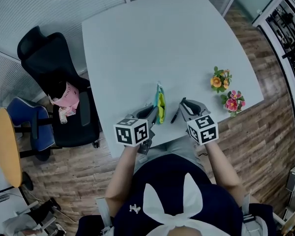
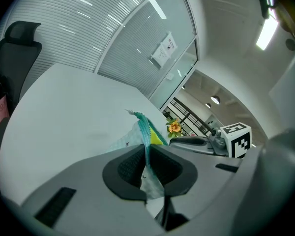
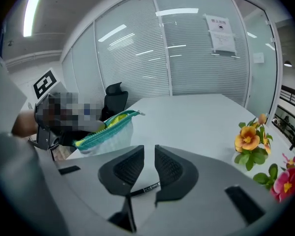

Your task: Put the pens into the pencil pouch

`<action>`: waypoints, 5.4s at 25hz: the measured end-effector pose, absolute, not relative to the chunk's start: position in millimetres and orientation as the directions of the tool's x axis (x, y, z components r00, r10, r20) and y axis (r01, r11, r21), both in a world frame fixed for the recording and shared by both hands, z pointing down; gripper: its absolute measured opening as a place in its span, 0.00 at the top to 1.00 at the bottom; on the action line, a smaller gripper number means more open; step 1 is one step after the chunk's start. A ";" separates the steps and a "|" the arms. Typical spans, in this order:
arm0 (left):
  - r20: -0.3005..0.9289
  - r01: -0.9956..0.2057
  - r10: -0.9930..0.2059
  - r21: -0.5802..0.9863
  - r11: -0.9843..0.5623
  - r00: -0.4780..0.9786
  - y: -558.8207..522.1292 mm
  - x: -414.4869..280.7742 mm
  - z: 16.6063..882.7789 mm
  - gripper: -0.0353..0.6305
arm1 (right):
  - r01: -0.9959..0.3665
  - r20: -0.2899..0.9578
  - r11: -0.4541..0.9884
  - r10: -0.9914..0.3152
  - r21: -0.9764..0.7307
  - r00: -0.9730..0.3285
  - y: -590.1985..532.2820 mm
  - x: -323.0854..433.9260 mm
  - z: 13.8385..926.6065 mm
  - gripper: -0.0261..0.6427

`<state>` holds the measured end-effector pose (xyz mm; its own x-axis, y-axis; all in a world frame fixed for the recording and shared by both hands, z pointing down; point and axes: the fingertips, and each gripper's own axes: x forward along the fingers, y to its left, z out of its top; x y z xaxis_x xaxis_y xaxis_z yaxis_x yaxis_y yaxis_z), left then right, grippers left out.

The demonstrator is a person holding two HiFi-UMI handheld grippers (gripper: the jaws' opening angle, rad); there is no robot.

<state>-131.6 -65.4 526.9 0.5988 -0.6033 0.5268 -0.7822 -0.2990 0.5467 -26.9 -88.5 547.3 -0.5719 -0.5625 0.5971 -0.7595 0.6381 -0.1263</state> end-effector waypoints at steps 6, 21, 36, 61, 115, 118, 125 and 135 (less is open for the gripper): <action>0.531 -0.774 -0.586 0.553 -0.308 0.612 -72.1 -127.4 530.2 0.88 | -0.787 0.655 0.596 -0.534 -0.157 -0.535 -91.5 -16.5 573.2 0.83; 0.542 -0.756 -0.553 0.586 -0.291 0.633 -90.2 -125.1 541.7 0.88 | -0.875 0.783 0.415 -0.445 -0.251 -0.436 -115.3 3.2 642.5 0.78; 0.546 -0.744 -0.533 0.607 -0.280 0.646 -92.8 -121.4 547.1 0.88 | -0.936 0.849 0.242 -0.406 -0.256 -0.337 -129.3 9.0 673.0 0.76; 0.535 -0.750 -0.553 0.593 -0.293 0.639 -84.9 -120.8 539.5 0.88 | -0.927 0.774 0.276 -0.517 -0.253 -0.365 -136.4 19.8 627.2 0.89; 0.551 -0.816 -0.682 0.566 -0.119 0.481 -53.1 -99.0 506.6 0.88 | -0.690 0.399 0.581 -0.563 -0.432 -0.724 -117.6 11.3 422.2 0.89; 0.549 -0.815 -0.685 0.569 -0.114 0.479 -52.3 -99.8 507.7 0.88 | -0.683 0.381 0.589 -0.567 -0.432 -0.730 -116.9 10.6 415.7 0.89; 0.554 -0.819 -0.682 0.563 -0.115 0.477 -51.4 -94.2 507.8 0.88 | -0.666 0.335 0.607 -0.577 -0.434 -0.745 -116.7 12.6 399.1 0.89; 0.559 -0.819 -0.678 0.562 -0.114 0.477 -52.7 -91.9 507.9 0.88 | -0.649 0.299 0.624 -0.580 -0.436 -0.758 -122.2 6.4 385.1 0.89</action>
<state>-91.9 -52.7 507.9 0.4775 -0.6778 0.5591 -0.8195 -0.1139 0.5617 6.4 -122.2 385.1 -0.7578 -0.5802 0.2987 -0.6491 0.6236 -0.4356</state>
